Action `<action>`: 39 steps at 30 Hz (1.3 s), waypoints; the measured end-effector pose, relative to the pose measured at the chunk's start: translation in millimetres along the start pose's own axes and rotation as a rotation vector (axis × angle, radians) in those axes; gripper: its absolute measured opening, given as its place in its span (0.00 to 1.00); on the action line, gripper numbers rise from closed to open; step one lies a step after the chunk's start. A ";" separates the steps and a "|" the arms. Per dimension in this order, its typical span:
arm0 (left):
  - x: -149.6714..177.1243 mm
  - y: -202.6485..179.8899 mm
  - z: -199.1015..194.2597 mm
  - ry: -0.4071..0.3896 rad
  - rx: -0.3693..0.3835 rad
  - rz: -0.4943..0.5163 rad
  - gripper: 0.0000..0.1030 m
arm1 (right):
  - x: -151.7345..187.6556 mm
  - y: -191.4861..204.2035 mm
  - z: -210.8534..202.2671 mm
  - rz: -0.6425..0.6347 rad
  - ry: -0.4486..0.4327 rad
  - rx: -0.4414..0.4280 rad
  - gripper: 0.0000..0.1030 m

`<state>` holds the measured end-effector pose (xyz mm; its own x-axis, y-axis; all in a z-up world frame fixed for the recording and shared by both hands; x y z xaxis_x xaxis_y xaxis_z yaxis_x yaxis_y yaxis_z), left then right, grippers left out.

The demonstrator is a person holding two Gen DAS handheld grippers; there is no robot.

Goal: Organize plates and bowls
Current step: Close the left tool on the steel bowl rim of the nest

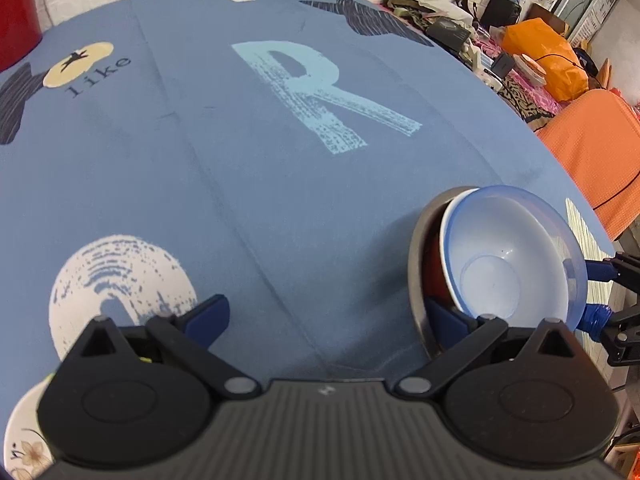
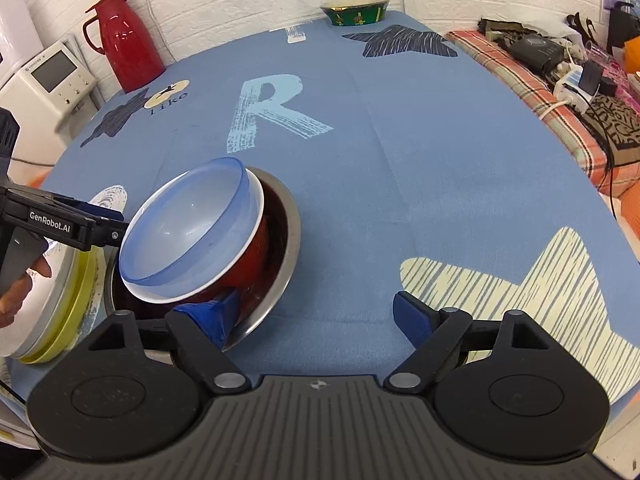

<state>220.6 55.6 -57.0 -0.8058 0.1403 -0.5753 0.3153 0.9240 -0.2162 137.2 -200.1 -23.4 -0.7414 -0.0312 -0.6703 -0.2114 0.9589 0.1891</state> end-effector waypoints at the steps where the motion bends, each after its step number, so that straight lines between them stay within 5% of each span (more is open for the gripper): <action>1: 0.3 -0.1 -0.1 -0.001 -0.001 -0.002 0.99 | -0.7 -1.2 0.9 0.011 0.008 0.001 0.70; 5: 1.5 -0.9 -0.8 -0.004 -0.005 -0.002 0.99 | 0.7 -12.4 7.0 0.187 0.045 0.011 0.73; 8: 1.2 0.4 -1.3 -0.006 -0.009 -0.014 0.99 | 8.3 -8.9 4.1 0.133 -0.025 -0.001 0.73; 28: 0.0 -0.7 -0.3 0.003 -0.012 -0.007 1.00 | 3.6 -12.2 6.5 0.112 0.007 -0.029 0.72; 31: 0.7 -0.6 -0.5 -0.002 -0.010 -0.006 0.99 | 5.3 -9.6 3.3 0.106 -0.013 -0.035 0.64; 35: 4.1 0.1 -2.6 -0.017 -0.006 -0.009 0.98 | 7.2 -5.6 -2.8 0.145 -0.042 -0.097 0.30; 39: 6.9 -2.6 -9.9 -0.041 0.030 -0.010 0.83 | 7.7 -0.1 -4.1 0.153 -0.056 -0.112 0.19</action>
Point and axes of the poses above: each gripper's, at about its wrist camera, not at the fingertips, and z roughly the way its jaws point, y to its left, x to its underside, the point moved 1 cm from there along z, roughly the way its jaws point, and after that the axes turned 5 degrees about -y, right-handed, at the moved point
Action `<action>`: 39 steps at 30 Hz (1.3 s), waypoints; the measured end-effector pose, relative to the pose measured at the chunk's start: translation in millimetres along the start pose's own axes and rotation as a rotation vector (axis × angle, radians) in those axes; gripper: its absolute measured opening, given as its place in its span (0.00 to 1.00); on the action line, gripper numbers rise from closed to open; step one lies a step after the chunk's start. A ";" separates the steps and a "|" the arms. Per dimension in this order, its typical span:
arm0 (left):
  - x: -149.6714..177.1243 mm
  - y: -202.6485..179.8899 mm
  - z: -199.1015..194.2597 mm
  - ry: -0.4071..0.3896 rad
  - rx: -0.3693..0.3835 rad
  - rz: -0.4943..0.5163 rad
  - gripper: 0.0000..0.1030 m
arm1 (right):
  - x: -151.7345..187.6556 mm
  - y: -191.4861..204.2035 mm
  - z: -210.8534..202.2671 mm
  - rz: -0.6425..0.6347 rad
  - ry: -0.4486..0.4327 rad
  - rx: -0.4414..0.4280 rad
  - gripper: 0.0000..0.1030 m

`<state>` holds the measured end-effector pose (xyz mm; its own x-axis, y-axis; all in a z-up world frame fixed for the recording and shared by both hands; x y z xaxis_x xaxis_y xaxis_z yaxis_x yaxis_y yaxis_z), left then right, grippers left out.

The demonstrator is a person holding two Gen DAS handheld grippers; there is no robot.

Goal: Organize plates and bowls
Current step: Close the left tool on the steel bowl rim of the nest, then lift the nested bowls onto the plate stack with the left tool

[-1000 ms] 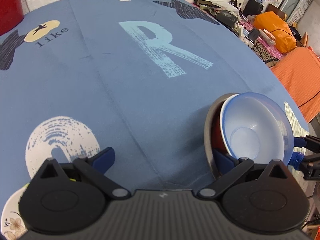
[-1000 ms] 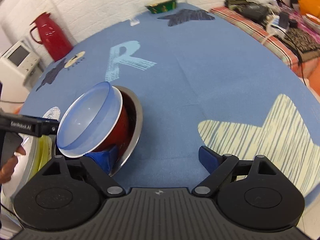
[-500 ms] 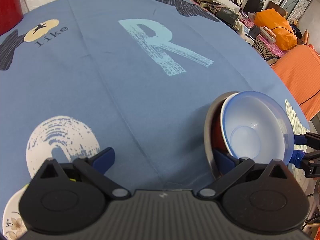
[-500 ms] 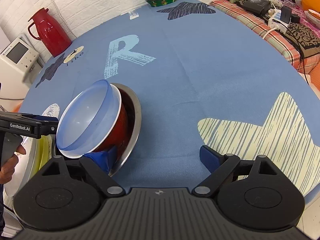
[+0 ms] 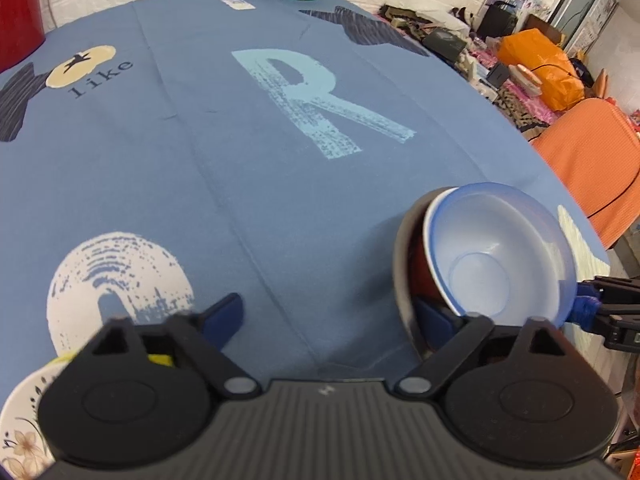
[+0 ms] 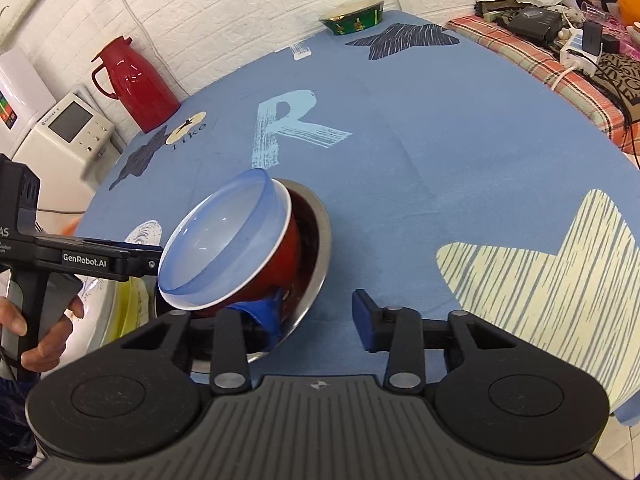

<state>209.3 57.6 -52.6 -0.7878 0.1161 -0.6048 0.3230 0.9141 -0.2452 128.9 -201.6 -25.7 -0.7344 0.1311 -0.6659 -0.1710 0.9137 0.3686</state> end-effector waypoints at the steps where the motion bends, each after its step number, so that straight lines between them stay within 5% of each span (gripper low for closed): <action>1: 0.8 -1.0 -2.6 -0.003 0.027 -0.010 0.73 | 0.6 2.1 -0.3 -0.007 -0.006 0.005 0.17; 4: 3.2 -5.2 -7.7 -0.018 0.074 -0.027 0.51 | 2.1 10.5 -1.8 -0.049 -0.025 0.027 0.13; 7: 6.8 -15.6 -13.1 -0.048 0.115 -0.005 0.20 | 3.1 11.6 -2.4 -0.063 -0.040 0.029 0.10; 8: 7.9 -19.8 -14.5 -0.054 0.137 0.000 0.01 | 3.8 11.9 -2.6 -0.064 -0.048 0.026 0.10; 29: 2.4 -21.8 -20.2 -0.097 -0.010 0.020 0.00 | 3.2 32.4 13.4 -0.138 -0.087 -0.040 0.09; 39: -0.3 -12.6 -26.9 -0.135 -0.024 0.009 0.00 | -3.8 43.0 17.1 -0.193 -0.113 -0.045 0.09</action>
Point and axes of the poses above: each gripper's, at about its wrist camera, not at the fingertips, and z roughly the way its jaws point, y to its left, x to its underside, the point moved 1 cm from there along z, roughly the way its jaws point, and after that the axes turned 5 degrees about -y, right-handed, at the moved point
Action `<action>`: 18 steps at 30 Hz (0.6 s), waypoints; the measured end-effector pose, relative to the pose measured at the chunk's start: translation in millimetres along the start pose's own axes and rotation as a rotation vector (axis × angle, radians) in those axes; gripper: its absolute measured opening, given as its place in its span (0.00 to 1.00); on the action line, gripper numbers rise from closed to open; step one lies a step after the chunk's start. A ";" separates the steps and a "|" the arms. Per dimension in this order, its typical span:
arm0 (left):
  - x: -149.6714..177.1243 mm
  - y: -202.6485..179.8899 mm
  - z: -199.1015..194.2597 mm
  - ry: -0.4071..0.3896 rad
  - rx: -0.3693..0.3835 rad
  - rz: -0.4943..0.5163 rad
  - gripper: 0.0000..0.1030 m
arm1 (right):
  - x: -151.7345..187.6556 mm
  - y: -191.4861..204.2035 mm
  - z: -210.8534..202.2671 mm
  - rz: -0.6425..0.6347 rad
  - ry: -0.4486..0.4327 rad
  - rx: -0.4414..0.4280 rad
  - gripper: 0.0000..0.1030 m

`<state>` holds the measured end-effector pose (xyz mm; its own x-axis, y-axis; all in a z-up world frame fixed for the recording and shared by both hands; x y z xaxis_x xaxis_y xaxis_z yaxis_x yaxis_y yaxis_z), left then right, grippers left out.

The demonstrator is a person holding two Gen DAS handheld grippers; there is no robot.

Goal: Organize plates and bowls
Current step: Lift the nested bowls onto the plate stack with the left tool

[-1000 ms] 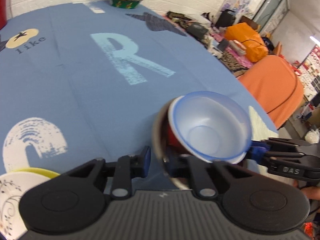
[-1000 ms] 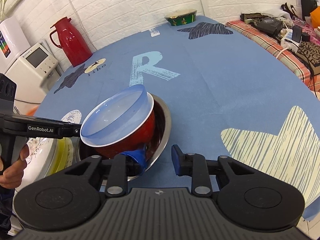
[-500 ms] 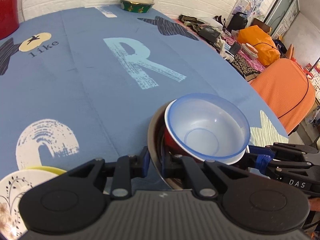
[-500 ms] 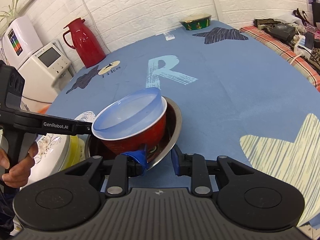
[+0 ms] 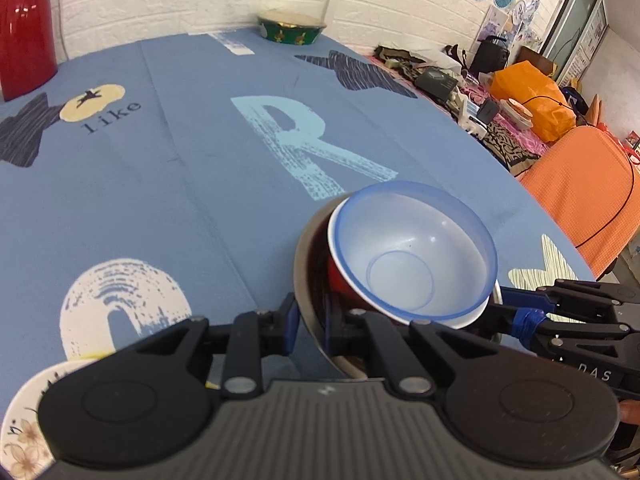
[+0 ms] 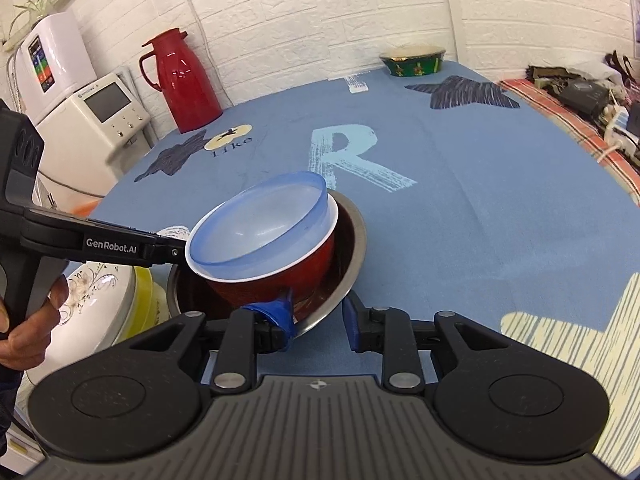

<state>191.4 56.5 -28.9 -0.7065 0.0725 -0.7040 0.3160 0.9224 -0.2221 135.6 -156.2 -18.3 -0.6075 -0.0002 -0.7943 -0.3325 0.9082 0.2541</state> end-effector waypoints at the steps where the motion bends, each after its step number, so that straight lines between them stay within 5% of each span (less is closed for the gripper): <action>1: -1.0 0.7 -1.1 -0.005 -0.004 0.001 0.00 | -0.9 0.4 0.2 0.000 -0.005 -0.003 0.09; 11: -12.1 16.7 -61.1 -0.084 -0.104 -0.022 0.00 | -28.4 42.1 -5.6 -0.078 -0.043 -0.082 0.09; 18: 13.9 47.5 -137.0 -0.111 -0.251 -0.091 0.00 | -31.3 102.6 -3.7 -0.153 -0.022 -0.242 0.10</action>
Point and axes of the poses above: each gripper's, at about its wrist camera, not at the fingertips, and z roughly the way its jaws point, y to its left, x to its underside, the point moved 1 cm from there along z, roughly the way its jaws point, and after that the axes turned 5 degrees about -y, right-handed, at the moved point
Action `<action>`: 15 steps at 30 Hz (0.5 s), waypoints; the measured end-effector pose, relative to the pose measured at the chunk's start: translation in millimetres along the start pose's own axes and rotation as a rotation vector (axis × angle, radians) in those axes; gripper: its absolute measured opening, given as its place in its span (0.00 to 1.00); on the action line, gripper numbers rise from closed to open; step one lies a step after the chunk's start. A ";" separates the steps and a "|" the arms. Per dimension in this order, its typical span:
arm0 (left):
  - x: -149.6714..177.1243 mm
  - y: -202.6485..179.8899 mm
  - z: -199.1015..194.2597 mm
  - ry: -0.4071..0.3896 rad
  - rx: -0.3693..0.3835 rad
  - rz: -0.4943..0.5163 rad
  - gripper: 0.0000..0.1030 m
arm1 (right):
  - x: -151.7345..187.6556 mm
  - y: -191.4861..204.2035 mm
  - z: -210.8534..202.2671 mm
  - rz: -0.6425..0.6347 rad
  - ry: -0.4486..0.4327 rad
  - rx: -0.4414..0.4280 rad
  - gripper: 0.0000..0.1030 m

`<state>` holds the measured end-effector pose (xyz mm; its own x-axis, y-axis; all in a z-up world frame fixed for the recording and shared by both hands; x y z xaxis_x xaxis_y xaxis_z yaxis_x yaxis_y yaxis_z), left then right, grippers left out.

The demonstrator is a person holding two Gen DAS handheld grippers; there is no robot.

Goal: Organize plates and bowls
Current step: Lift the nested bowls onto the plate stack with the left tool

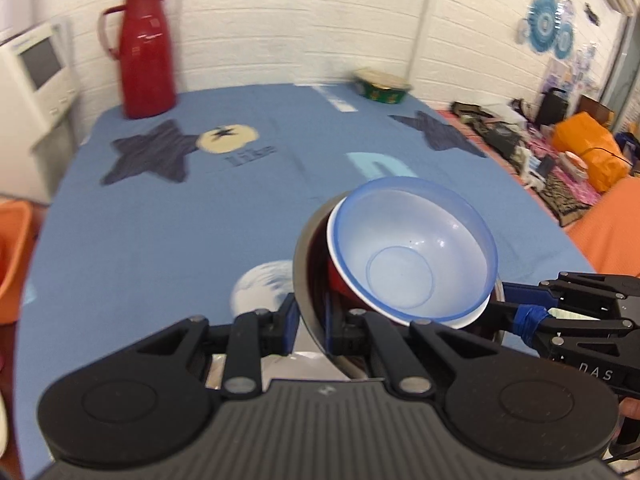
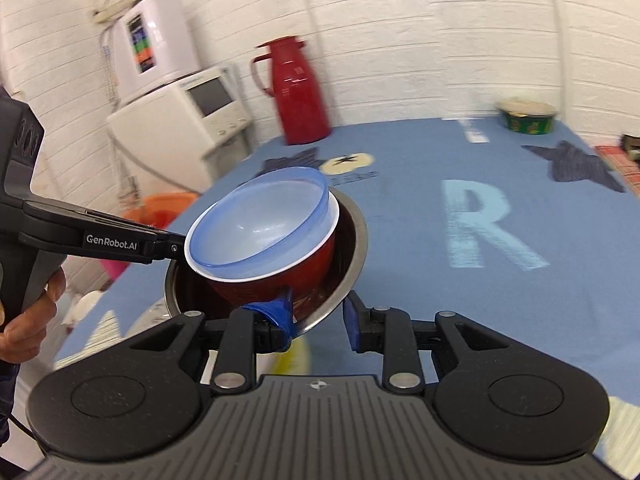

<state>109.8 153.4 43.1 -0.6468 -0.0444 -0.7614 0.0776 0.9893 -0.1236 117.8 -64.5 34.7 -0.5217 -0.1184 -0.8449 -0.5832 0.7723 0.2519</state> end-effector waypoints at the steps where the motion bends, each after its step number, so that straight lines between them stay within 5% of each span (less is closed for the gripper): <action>1: 5.4 7.5 -7.5 0.002 -0.022 -0.008 0.00 | 2.1 7.8 3.9 -0.008 0.009 -0.025 0.10; 7: 47.8 44.4 -29.7 0.049 -0.121 -0.056 0.00 | 26.7 43.1 29.2 -0.016 0.105 -0.123 0.11; 15: 75.5 59.5 -18.3 0.070 -0.114 -0.107 0.00 | 40.8 57.0 35.9 -0.037 0.153 -0.106 0.13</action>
<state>51.7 211.4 -10.0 -0.6979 -0.1445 -0.7014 -0.0788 0.9890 -0.1253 85.7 -2.9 -2.3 -0.5827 -0.2455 -0.7747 -0.6620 0.6964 0.2773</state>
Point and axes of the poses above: each gripper's, at about its wrist camera, not at the fingertips, and z roughly the way its jaws point, y to its left, x to its underside, the point moved 1 cm from there along z, roughly the way its jaws point, and after that the axes turned 5 degrees about -y, right-handed, at the moved point
